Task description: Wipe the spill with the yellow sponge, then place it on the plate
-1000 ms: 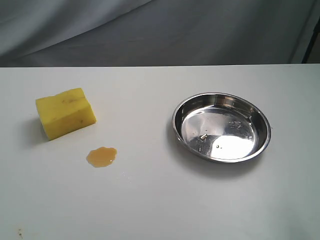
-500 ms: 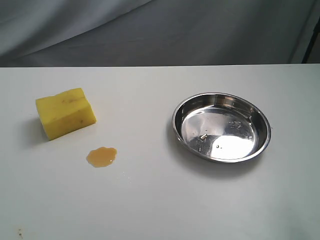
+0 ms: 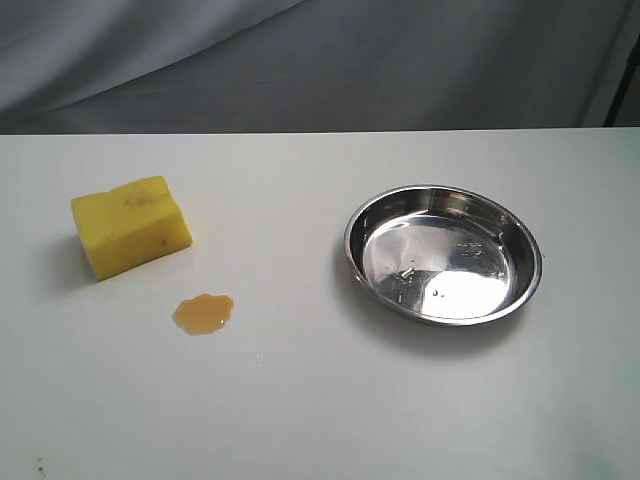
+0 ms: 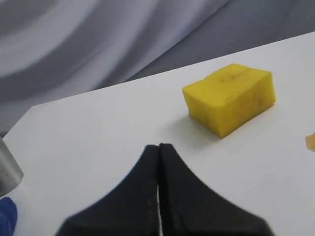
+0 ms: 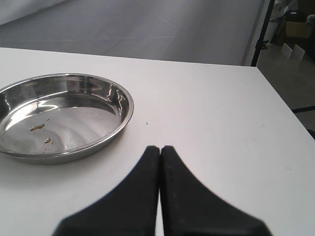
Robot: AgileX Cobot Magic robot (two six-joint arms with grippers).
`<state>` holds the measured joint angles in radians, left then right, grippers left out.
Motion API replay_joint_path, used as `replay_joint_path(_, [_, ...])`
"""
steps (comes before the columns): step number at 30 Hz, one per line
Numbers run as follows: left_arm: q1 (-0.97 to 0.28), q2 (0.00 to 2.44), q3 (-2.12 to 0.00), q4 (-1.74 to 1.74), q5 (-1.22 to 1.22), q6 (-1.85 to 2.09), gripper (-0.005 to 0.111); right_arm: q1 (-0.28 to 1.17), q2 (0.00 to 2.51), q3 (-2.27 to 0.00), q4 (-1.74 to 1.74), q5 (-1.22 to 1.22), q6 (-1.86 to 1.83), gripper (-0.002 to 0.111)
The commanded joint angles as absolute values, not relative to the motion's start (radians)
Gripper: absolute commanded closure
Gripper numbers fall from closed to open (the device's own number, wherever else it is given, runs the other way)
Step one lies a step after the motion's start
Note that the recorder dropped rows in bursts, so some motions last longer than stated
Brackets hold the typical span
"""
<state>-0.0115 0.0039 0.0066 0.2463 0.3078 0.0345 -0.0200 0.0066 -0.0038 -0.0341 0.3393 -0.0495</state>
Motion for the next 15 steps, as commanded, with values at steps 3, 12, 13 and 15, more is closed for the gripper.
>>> replay_joint_path(3, [-0.016, 0.0, 0.0, 0.063, 0.16, -0.019, 0.107, -0.019, 0.0, 0.0, -0.041, 0.336, -0.045, 0.108])
replay_joint_path(12, [-0.016, 0.0, 0.0, -0.073, -0.178, -0.121, 0.107, -0.019, 0.0, 0.0, -0.041, 0.336, -0.045, 0.108])
replay_joint_path(13, [-0.016, 0.0, 0.0, -0.073, -0.213, -0.124, 0.107, -0.019, 0.0, 0.0, -0.041, 0.336, -0.045, 0.108])
replay_joint_path(15, [-0.016, 0.0, 0.0, -0.073, -0.278, -0.124, 0.107, -0.019, 0.0, 0.0, -0.041, 0.336, -0.045, 0.108])
